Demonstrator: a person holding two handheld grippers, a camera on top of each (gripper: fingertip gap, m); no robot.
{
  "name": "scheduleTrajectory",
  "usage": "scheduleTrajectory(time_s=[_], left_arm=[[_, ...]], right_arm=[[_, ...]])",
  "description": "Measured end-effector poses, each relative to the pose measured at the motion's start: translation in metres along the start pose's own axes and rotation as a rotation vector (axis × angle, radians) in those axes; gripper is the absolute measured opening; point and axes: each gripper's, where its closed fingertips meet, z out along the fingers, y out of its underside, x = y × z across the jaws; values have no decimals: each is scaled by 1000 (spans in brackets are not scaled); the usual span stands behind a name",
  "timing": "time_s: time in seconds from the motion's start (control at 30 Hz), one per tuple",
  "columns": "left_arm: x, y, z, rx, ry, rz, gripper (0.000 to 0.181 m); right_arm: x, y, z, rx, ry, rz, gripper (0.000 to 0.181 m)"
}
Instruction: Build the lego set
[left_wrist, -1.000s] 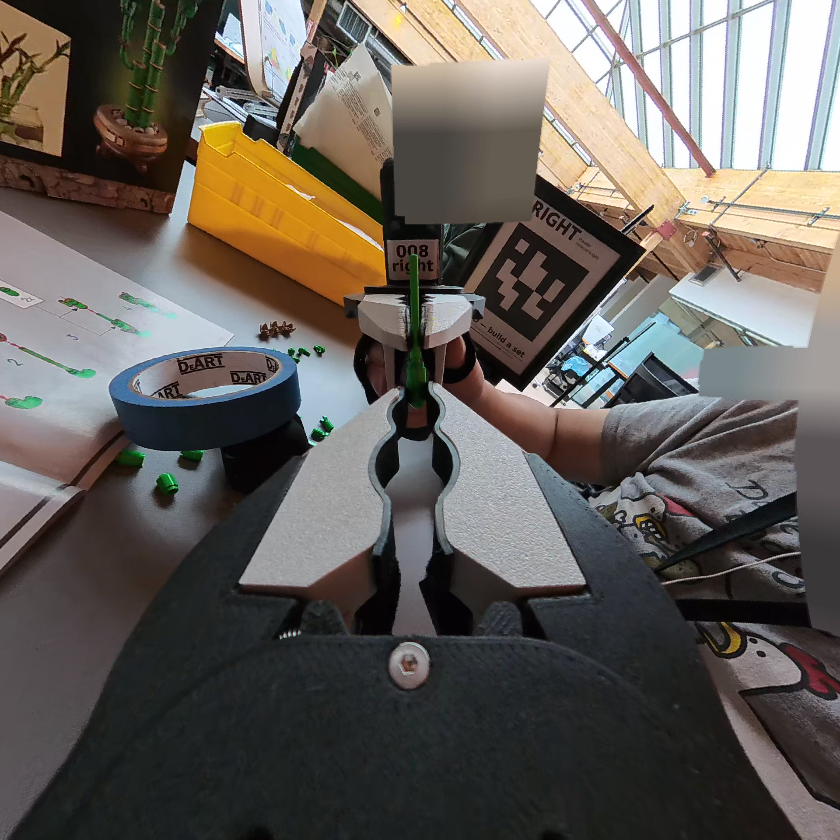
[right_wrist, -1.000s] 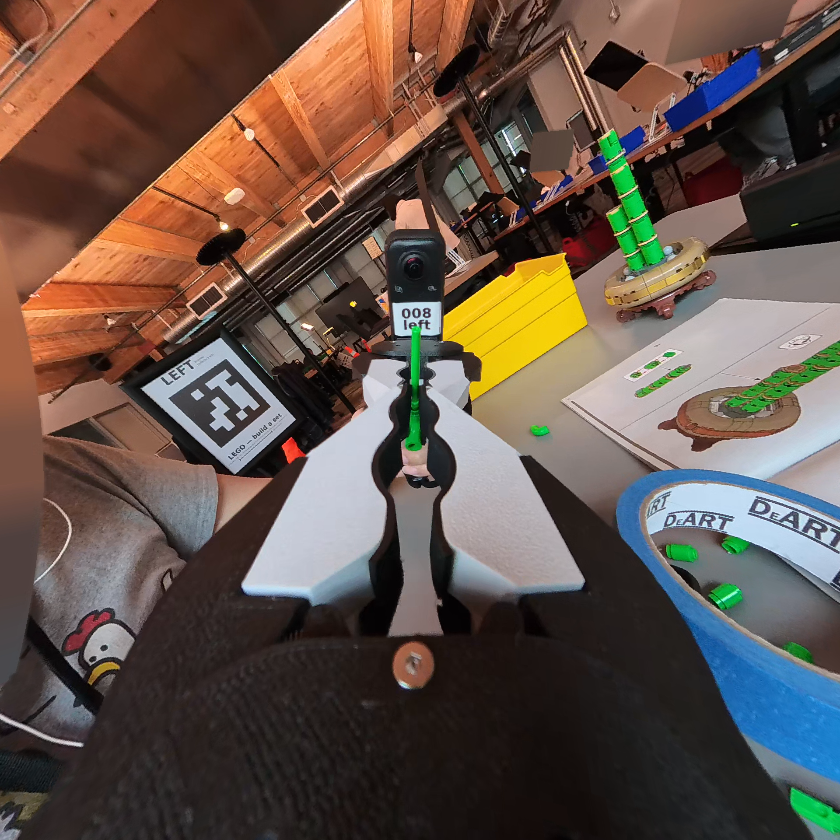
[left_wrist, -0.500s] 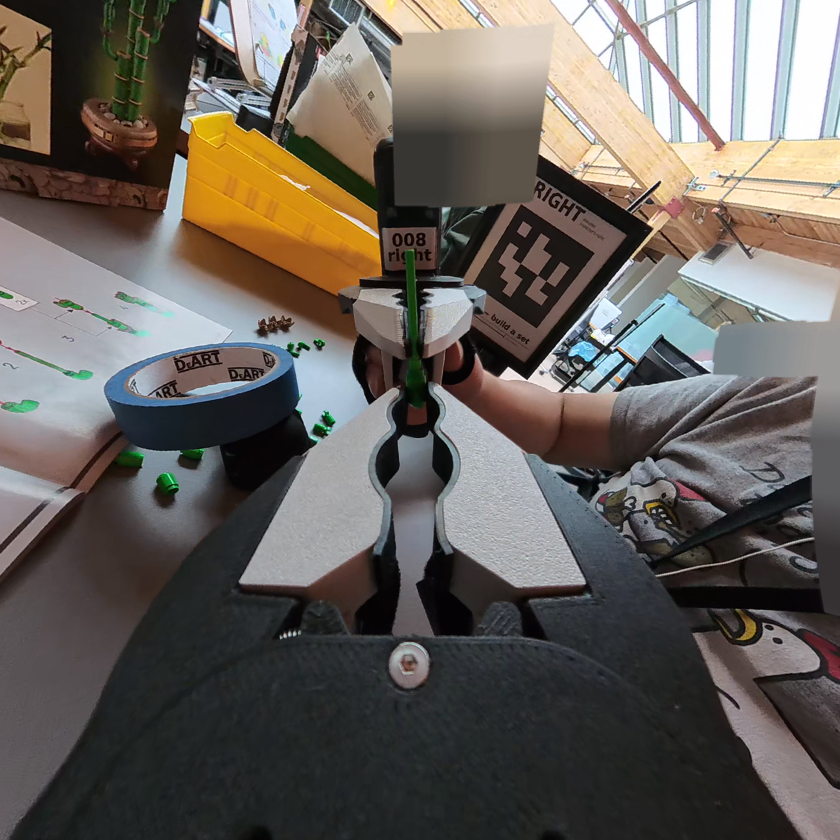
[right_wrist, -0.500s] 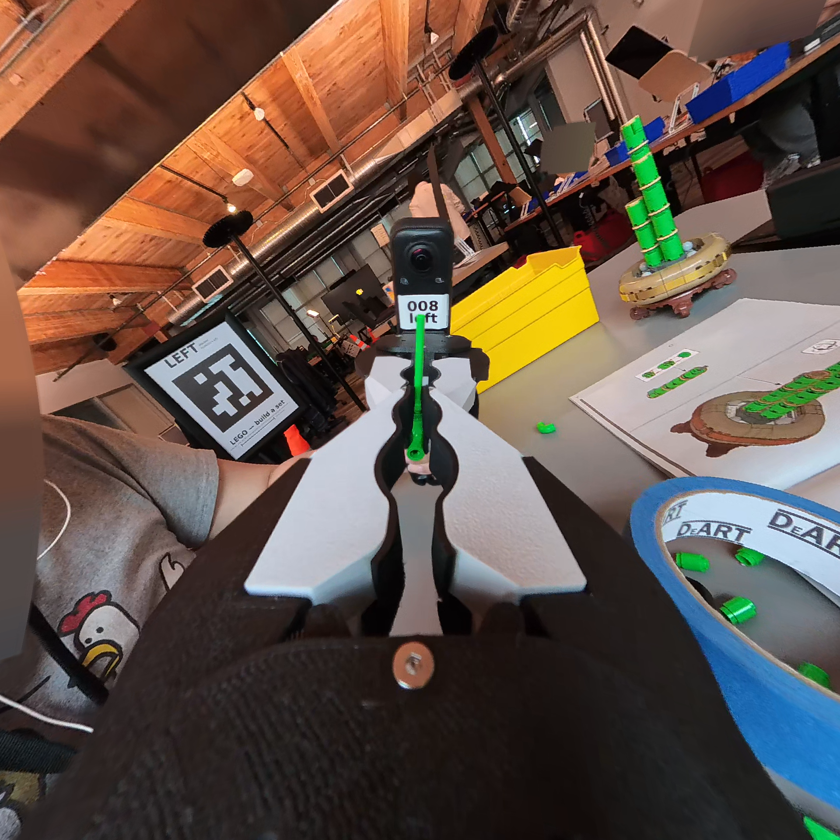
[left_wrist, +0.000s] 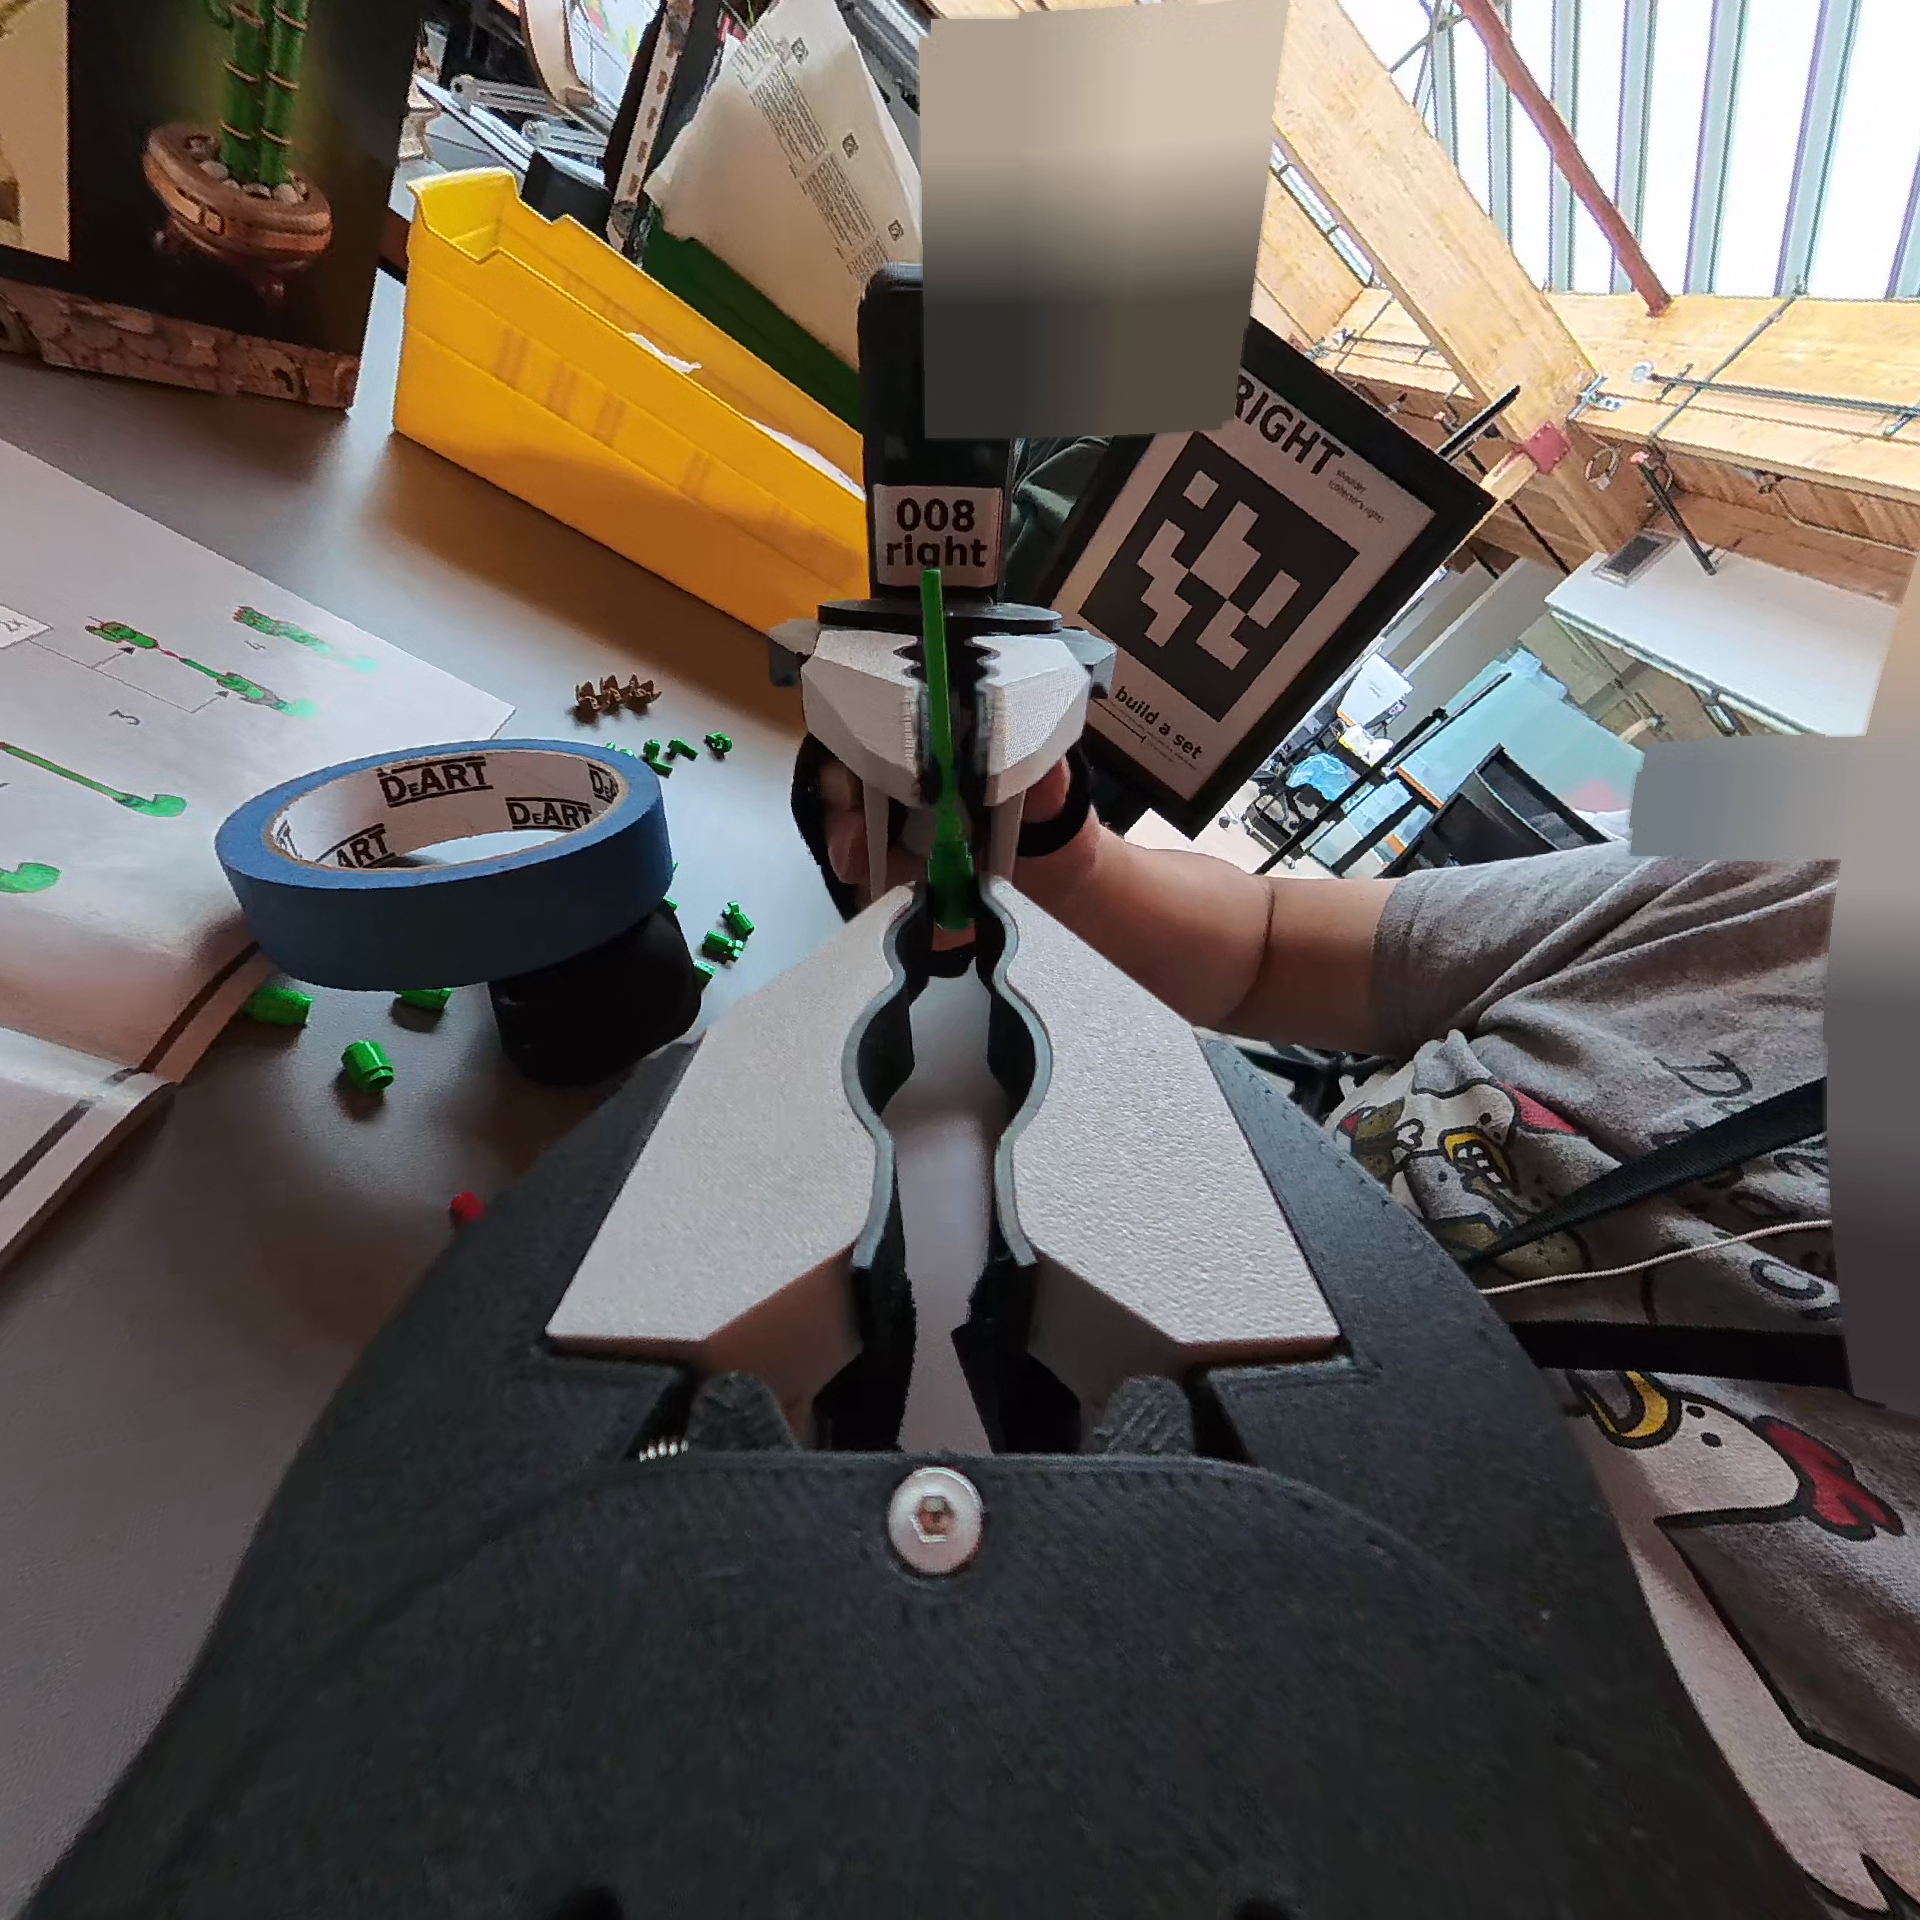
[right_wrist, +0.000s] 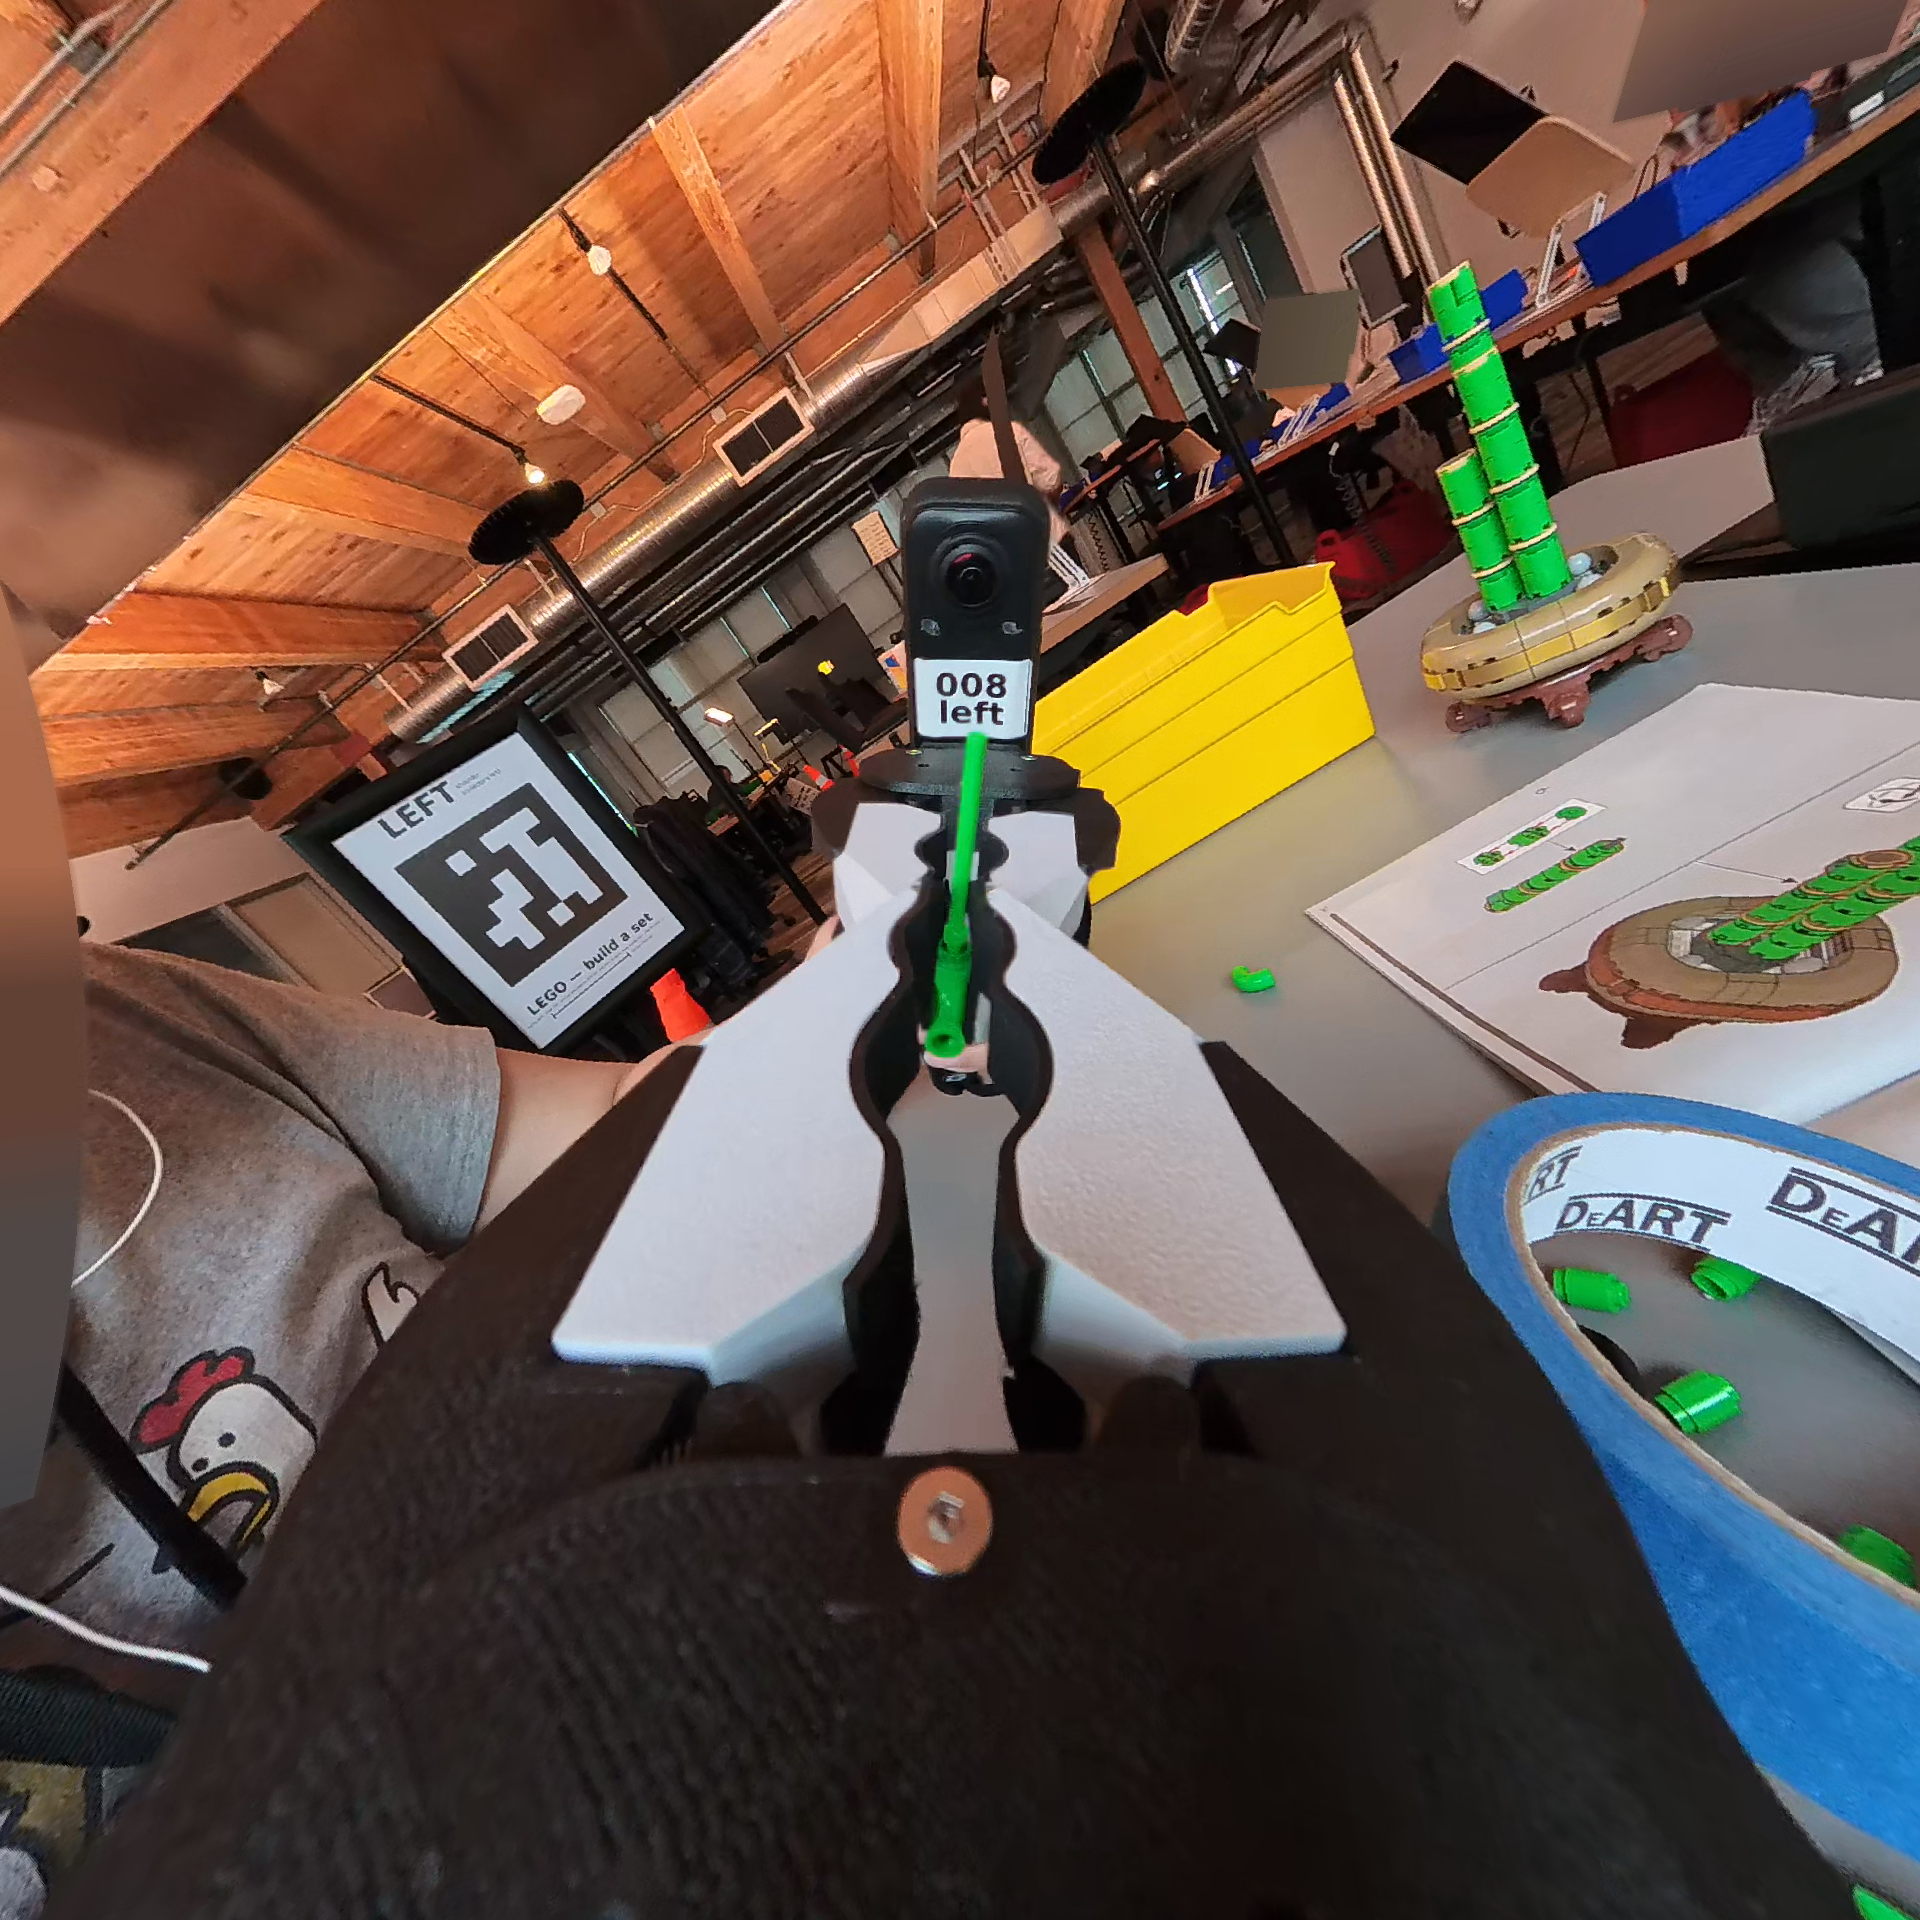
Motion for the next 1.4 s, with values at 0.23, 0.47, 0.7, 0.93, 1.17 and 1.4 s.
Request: scheduleTrajectory(time_s=[0.23,0.47,0.7,0.93,1.17,1.4], left_arm=[[-1,3,1,-16,-13,15,5],[-3,3,2,-11,-26,47,5],[-3,-4,2,48,-22,37,5],[-1,-4,2,43,-10,12,5],[-6,3,0,-15,-61,40,5],[-8,2,-1,-12,-71,25,5]], right_arm=[[1,-1,-1,-7,21,-1,0],[2,0,-2,-14,25,2,0],[1,-7,-2,26,34,-10,0],[0,-7,-3,27,35,-42,1],[6,2,-3,-32,45,-16,1],[8,4,-2,-34,35,20,1]])
